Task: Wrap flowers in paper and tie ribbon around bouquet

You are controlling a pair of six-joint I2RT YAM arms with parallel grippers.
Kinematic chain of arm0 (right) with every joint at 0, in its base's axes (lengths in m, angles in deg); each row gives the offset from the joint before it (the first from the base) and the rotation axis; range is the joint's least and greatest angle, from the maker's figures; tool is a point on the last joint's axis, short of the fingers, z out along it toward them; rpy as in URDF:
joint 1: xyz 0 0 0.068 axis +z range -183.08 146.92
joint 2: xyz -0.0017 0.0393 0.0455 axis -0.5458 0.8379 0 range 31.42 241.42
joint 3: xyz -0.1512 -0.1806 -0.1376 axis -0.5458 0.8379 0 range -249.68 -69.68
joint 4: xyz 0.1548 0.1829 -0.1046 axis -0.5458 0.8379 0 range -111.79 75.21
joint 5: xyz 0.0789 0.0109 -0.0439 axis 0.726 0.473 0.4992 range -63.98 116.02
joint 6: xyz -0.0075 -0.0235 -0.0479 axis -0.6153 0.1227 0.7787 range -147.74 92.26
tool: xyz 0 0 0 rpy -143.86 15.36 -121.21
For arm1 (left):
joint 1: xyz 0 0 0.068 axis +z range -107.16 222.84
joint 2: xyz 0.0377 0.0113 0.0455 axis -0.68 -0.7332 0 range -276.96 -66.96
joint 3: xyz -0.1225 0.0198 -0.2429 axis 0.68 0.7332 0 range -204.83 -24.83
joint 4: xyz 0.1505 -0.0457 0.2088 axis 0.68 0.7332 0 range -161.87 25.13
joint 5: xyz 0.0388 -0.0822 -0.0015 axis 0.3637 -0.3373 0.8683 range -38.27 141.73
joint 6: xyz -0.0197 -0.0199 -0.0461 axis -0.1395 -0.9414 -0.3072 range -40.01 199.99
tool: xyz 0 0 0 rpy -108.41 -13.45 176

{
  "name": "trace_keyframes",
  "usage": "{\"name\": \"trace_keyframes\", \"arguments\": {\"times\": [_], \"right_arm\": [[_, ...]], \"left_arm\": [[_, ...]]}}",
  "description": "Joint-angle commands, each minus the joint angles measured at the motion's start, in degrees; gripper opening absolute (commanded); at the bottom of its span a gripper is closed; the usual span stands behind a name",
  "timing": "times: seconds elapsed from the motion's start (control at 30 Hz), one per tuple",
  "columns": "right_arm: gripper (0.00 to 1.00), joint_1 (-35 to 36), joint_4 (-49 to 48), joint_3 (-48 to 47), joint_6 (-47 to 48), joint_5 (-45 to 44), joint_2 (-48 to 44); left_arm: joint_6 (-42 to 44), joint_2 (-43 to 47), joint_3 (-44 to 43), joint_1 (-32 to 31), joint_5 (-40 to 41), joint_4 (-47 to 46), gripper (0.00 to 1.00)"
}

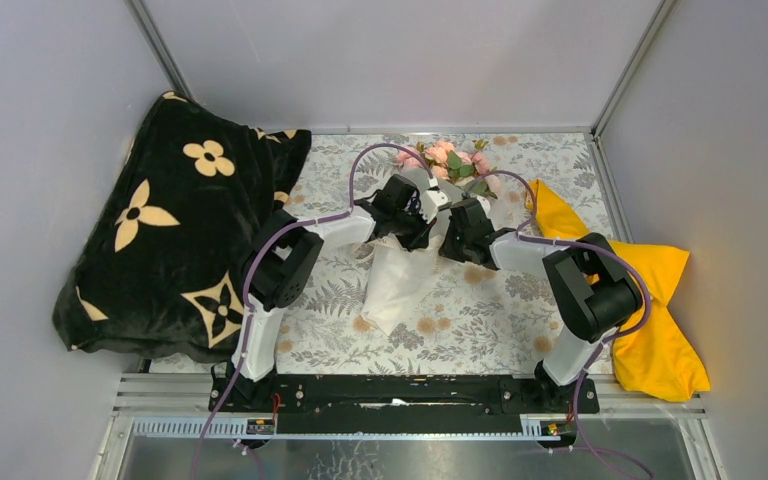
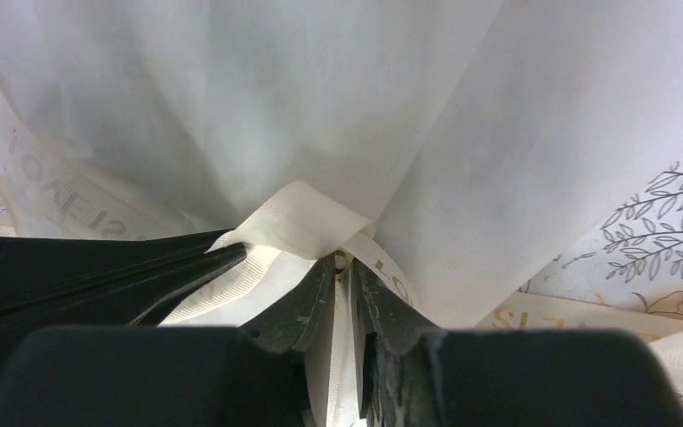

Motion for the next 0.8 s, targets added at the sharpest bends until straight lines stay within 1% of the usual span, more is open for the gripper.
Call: {"name": "trace_keyframes", "arguments": {"times": [0.0,0.17,0.27,0.43,0.7,0.73,0.77], "right_arm": [[0.2,0.41,3.04,0.53,2.17,-5.81,-2.3],[0.2,0.34,7.84,1.21,3.83,-10.19,-4.96],[0.16,0.34,9.11,1.27,4.64,-10.46,-5.78],[0.0,0.33,8.52,1.76,5.11,-5.64,-6.78],[0.0,0.34,10.58,2.06,6.36,0.57,-9.24],[0.0,0.34,11.09,1.98,6.88,1.3,-9.44],[0.0,0.35,11.55,2.02,7.37,1.8,-9.46]], "left_arm": [[0.0,1.75,0.93,0.24,-0.75,-2.91,0.0],[0.42,1.58,1.15,0.14,-0.44,-2.91,0.0],[0.61,1.72,1.33,0.02,-0.45,-2.91,0.0],[0.73,2.07,1.3,-0.33,-0.48,-2.91,0.0],[1.05,2.69,0.83,-0.49,-0.62,-2.02,0.0],[1.06,2.76,0.23,-0.43,-0.68,-1.09,0.09],[1.04,2.97,-0.91,-0.46,-0.73,0.41,0.2]]}}
